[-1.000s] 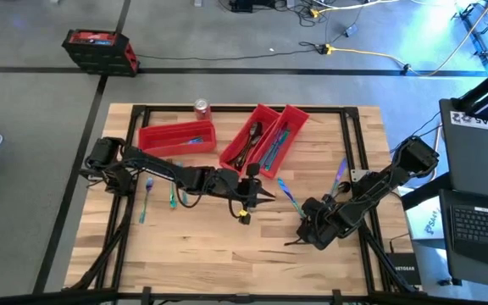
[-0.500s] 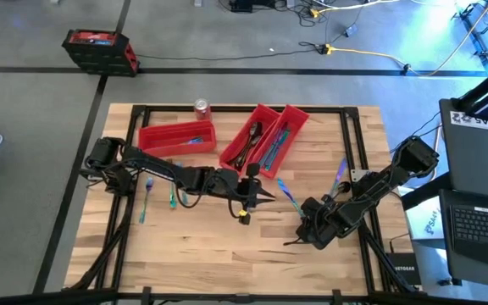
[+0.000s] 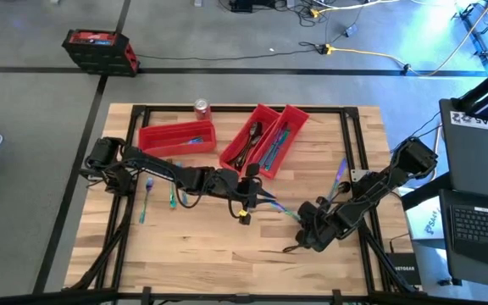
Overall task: Sort silverware
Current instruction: Put the blue table knife into the right red bin
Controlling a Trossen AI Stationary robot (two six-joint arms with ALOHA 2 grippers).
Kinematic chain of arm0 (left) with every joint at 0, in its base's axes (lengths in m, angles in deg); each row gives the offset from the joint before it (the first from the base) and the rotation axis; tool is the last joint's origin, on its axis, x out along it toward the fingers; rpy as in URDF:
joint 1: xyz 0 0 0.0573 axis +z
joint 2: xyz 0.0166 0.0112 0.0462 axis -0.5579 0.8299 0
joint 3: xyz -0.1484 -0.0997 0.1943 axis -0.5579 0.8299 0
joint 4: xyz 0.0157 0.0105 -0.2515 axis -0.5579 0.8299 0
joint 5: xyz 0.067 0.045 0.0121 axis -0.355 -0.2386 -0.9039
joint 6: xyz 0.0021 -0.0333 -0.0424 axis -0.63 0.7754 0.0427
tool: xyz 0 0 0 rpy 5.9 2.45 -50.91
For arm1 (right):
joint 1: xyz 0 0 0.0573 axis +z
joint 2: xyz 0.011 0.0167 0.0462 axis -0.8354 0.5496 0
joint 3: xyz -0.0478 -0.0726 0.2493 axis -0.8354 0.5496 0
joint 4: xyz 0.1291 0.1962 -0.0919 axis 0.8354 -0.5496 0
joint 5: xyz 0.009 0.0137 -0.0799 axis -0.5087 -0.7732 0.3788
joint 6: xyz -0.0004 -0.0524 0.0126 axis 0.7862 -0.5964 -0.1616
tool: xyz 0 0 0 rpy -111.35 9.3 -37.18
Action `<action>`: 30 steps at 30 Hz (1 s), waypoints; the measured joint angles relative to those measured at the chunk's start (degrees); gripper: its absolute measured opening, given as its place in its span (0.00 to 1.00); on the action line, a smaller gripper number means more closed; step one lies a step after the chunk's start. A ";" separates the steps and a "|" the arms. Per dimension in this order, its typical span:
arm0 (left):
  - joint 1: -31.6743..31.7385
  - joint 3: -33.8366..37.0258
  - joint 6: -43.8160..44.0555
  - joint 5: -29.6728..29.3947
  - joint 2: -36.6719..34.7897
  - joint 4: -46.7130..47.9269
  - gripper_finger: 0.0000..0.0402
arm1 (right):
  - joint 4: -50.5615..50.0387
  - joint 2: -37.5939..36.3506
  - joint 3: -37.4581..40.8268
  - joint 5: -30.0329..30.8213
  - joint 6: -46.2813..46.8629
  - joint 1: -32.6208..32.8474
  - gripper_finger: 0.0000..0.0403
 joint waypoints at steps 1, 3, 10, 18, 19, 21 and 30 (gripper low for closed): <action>0.00 0.00 0.04 0.00 0.00 0.00 0.05 | -0.02 -0.02 -0.02 -0.38 -0.31 -0.02 0.08; -0.02 0.00 1.79 0.02 0.00 0.18 0.05 | -0.08 -0.02 -0.06 -0.61 -1.50 0.00 0.09; -1.14 0.07 12.82 -2.32 0.02 5.44 0.05 | -0.78 -0.04 -0.31 -0.21 -5.07 0.04 0.09; -1.68 0.08 13.09 -5.99 0.02 9.01 0.05 | -2.00 0.06 -1.89 -1.23 -20.03 0.08 0.08; -1.68 0.07 13.16 -5.99 0.02 9.01 0.05 | -2.10 0.06 -1.94 -1.20 -21.17 0.09 0.08; -1.68 0.07 13.51 -6.00 0.02 9.09 0.05 | -2.39 0.04 -1.99 -1.09 -22.90 0.09 0.07; -1.64 0.07 14.80 -6.01 0.02 9.09 0.05 | -3.47 1.00 -2.29 1.44 -28.67 0.13 0.07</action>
